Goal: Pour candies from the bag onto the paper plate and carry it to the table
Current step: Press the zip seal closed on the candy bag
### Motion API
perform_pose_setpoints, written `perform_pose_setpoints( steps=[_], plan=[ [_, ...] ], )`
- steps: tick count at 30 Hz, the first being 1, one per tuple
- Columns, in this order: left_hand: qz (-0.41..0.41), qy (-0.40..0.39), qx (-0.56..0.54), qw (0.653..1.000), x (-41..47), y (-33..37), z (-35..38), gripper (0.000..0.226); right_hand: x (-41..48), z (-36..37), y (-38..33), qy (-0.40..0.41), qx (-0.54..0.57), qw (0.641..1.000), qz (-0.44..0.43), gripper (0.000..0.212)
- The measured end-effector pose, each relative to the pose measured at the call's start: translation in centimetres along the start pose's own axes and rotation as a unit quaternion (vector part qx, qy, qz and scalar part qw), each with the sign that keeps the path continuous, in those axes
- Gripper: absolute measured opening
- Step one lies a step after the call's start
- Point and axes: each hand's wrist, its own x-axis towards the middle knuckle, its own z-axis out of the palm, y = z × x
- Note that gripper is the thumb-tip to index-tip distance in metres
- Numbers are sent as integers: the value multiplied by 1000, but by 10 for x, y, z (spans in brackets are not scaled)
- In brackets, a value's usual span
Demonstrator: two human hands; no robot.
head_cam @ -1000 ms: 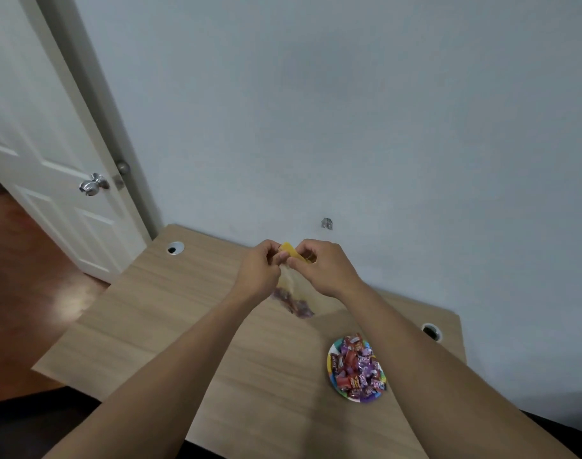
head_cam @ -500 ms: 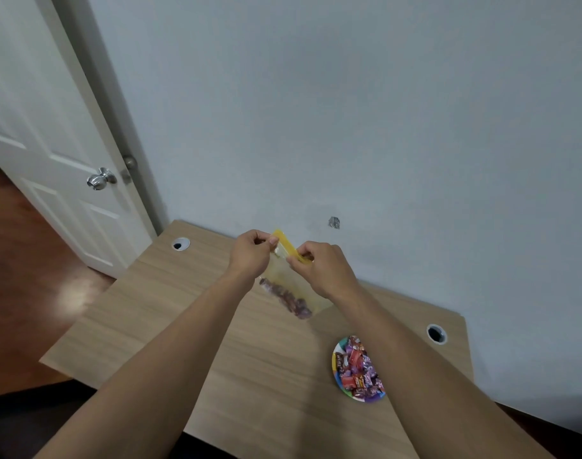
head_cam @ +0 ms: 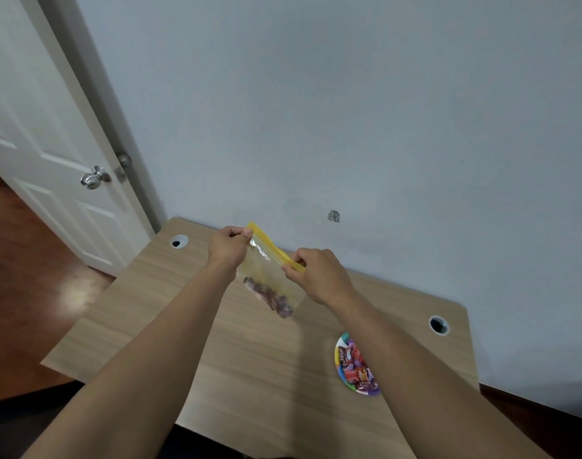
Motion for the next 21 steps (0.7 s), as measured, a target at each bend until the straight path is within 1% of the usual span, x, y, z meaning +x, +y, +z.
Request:
perform_pose_setpoints(
  steps=[3,5,9,12,16,19,21],
  plan=[
    [-9,8,-2,1000,9,-2,-7,22,-3,4,3,-6,-6,1000,5,27],
    [-14,13,-3,1000,13,-4,-12,20,-4,7,5,-5,-9,1000,5,28],
    [-26,18,-9,999,18,-10,-22,9,-5,11,8,-17,-9,1000,10,26],
    [-27,26,-15,999,21,-15,-26,9,-6,13,9,-26,-12,999,14,28],
    [-11,32,-28,999,21,-22,-29,17,-6,14,10,-40,-22,999,9,26],
    [-8,37,-23,999,18,-27,-31,10,-6,17,11,-47,-42,998,3,28],
    [-11,36,-17,999,18,-33,-33,9,-6,19,12,-52,-68,996,0,31]
  ],
)
